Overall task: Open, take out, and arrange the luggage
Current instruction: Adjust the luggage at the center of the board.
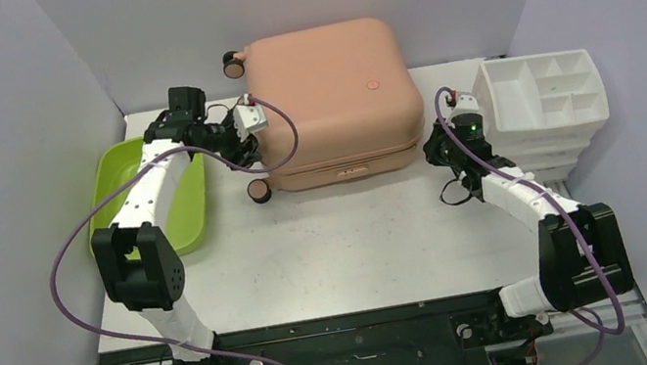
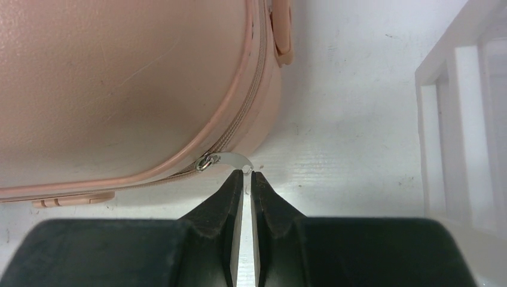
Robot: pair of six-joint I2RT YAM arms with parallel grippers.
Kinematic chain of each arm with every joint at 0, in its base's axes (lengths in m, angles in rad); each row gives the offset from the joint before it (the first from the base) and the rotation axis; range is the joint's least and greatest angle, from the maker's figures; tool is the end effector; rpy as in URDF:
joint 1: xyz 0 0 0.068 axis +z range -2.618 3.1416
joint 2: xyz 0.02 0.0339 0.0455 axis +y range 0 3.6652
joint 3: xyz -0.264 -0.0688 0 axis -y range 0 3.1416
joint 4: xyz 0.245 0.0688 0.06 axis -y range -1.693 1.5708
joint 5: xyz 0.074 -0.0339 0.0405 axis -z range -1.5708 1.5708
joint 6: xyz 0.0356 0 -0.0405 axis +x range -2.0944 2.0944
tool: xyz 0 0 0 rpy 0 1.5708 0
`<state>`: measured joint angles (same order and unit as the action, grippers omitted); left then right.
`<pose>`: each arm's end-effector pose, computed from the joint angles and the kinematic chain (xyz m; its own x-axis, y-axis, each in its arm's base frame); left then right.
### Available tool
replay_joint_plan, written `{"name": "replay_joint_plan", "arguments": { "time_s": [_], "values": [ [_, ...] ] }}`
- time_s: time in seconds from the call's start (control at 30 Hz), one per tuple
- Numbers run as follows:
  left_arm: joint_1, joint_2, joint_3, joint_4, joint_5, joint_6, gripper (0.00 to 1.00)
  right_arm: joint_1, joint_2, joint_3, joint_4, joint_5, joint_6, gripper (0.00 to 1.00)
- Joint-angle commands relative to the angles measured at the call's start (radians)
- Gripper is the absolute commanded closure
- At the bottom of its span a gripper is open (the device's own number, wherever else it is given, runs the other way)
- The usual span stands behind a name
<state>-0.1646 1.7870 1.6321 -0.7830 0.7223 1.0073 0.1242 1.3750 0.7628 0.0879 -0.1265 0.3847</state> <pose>0.3784 -0.0867 0.3116 0.0052 0.6421 -0.7666 0.9442 0.2494 0.2153 0.2954 0.0414 0.2260 -0.5472 0.3069 -0.7787 -0.0279 0.9232 0.3834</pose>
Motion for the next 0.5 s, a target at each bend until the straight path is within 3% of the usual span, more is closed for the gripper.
{"name": "replay_joint_plan", "arguments": {
  "time_s": [0.0,0.1,0.27,0.47],
  "values": [
    [0.010,-0.013,0.040,-0.051,0.035,0.029,0.55,-0.008,-0.005,0.029,0.063,0.027,0.013,0.93],
    [0.006,-0.005,0.049,-0.062,0.019,0.041,0.70,-0.008,-0.005,0.030,0.063,0.025,0.013,0.93],
    [-0.003,0.016,0.069,-0.087,0.005,0.049,0.86,-0.008,-0.006,0.031,0.064,0.023,0.010,0.93],
    [-0.004,0.010,0.041,-0.083,-0.027,0.051,0.99,-0.001,-0.014,0.023,0.100,-0.077,-0.074,0.77]
  ]
}}
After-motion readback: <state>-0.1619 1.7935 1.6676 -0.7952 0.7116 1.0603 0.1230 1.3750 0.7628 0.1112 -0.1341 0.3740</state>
